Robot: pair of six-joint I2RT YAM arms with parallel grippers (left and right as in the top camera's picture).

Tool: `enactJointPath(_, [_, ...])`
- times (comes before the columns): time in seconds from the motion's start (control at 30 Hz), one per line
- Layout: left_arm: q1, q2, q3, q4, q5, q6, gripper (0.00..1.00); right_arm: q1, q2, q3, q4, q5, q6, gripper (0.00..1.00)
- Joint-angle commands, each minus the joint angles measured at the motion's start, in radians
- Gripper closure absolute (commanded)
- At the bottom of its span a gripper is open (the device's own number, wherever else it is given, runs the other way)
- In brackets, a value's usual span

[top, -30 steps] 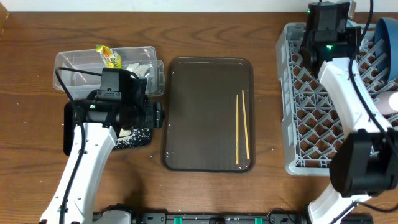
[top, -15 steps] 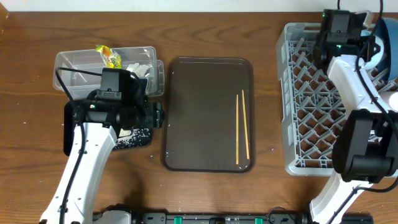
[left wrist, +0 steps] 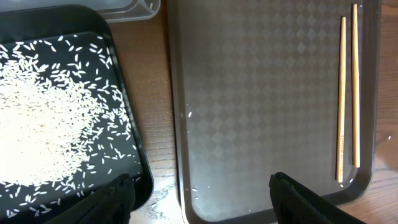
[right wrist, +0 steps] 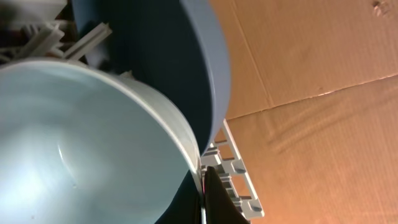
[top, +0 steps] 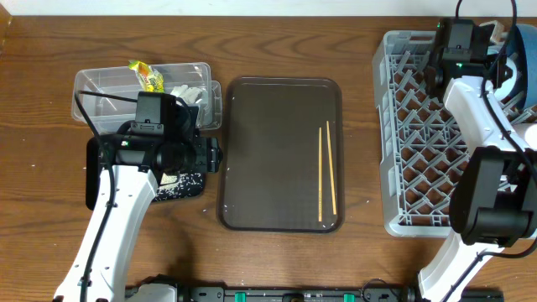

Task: Sort waste into correct bins and load items into the dishwasher rack
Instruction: 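Carry the bowl with the right gripper and place it in the rack, then move the right gripper to the chopsticks and grasp one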

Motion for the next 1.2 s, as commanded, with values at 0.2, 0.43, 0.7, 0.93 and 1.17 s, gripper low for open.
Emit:
enactJointPath(0.2, [0.005,-0.005,0.002,-0.005,0.002,-0.003,0.28,0.066,0.024,-0.050,-0.052,-0.018,0.076,0.99])
enactJointPath(0.43, [0.005,-0.005,0.002,-0.004,0.002,-0.003,0.28,0.094,0.024,-0.050,-0.256,-0.151,0.225,0.91])
enactJointPath(0.7, [0.005,-0.005,0.002,-0.003,0.002,-0.003,0.27,0.095,-0.006,-0.048,-0.381,-0.232,0.329,0.69])
enactJointPath(0.93, [0.005,-0.005,0.002,-0.003,0.002,-0.003,0.27,0.115,-0.167,-0.031,-0.362,-0.356,0.278,0.27])
enactJointPath(1.17, [0.005,-0.005,0.002,-0.003,0.001,-0.003,0.27,0.174,-0.319,-0.029,-0.343,-1.069,0.224,0.31])
